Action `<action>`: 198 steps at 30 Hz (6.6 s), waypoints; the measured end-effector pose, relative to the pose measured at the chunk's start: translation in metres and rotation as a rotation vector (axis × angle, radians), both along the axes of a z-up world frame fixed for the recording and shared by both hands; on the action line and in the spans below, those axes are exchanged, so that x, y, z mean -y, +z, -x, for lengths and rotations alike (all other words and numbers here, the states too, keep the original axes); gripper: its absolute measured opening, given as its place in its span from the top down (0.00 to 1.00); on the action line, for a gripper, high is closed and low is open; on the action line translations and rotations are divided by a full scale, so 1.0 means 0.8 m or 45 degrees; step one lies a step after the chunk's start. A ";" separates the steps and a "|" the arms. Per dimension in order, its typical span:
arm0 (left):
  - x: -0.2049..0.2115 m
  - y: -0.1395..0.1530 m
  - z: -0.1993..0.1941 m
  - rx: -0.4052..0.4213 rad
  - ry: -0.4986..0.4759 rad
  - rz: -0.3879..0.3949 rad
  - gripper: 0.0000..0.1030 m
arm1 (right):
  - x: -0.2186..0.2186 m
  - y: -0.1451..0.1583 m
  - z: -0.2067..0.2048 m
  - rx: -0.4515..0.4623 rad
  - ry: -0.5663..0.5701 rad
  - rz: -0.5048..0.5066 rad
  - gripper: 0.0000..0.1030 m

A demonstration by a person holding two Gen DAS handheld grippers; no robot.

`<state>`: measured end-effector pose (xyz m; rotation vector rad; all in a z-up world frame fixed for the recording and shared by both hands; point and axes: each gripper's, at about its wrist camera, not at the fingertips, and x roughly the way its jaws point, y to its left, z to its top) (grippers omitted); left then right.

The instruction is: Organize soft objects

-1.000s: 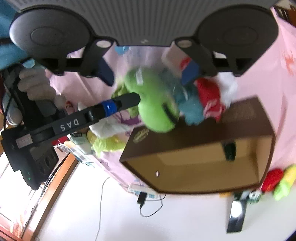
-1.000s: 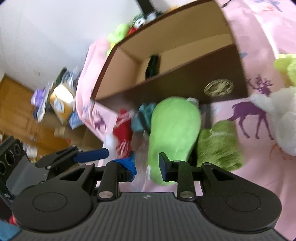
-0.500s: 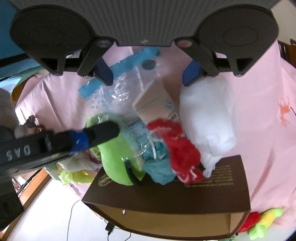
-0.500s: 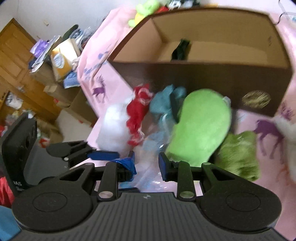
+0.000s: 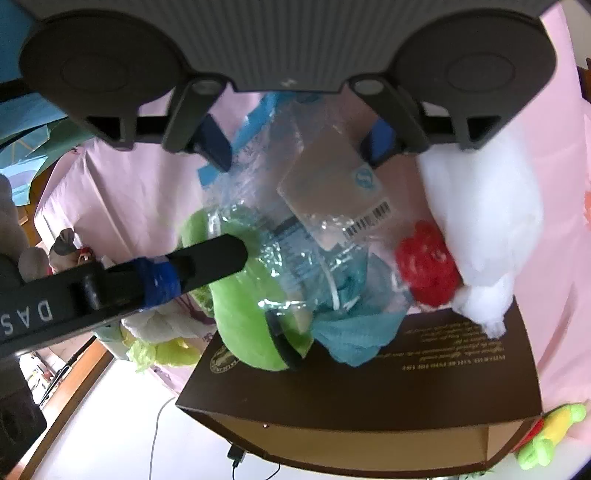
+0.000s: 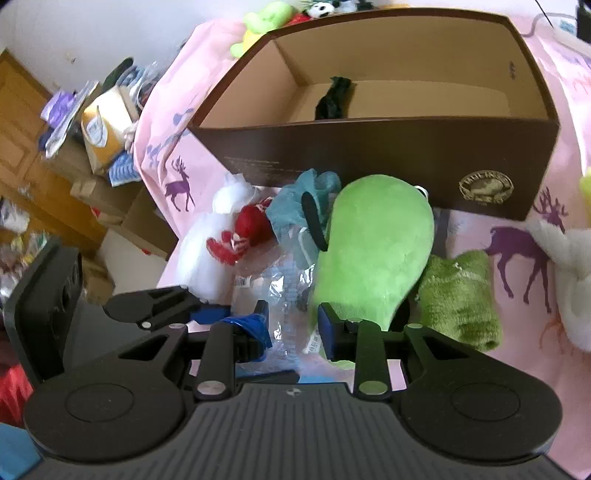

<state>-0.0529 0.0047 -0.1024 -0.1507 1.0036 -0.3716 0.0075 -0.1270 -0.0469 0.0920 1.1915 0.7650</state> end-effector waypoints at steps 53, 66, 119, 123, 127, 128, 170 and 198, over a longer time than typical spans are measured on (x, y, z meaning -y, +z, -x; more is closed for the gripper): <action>-0.051 0.079 -0.198 0.188 0.188 -0.273 0.14 | -0.027 -0.025 -0.196 -0.160 -0.269 -0.301 0.86; -0.062 0.114 -0.178 0.264 0.270 -0.268 0.19 | -0.005 -0.001 -0.189 0.000 -0.297 -0.276 0.86; -0.107 0.036 -0.008 0.069 0.368 -0.176 0.06 | -0.111 -0.013 -0.037 -0.268 0.027 -0.227 0.86; -0.111 0.026 -0.013 0.033 0.342 -0.194 0.29 | -0.122 -0.028 -0.039 -0.312 0.038 -0.173 0.86; -0.112 0.016 -0.020 -0.014 0.306 -0.173 0.42 | -0.124 -0.038 -0.042 -0.325 0.038 -0.131 0.84; -0.110 0.015 -0.022 -0.019 0.300 -0.172 0.47 | -0.123 -0.040 -0.044 -0.338 0.031 -0.130 0.84; -0.055 0.235 -0.141 0.597 0.136 -0.143 0.72 | -0.060 0.177 -0.130 0.381 -0.020 -0.363 0.84; -0.041 0.049 -0.306 -0.032 0.139 -0.135 0.57 | -0.051 -0.022 -0.256 -0.099 -0.292 -0.149 0.84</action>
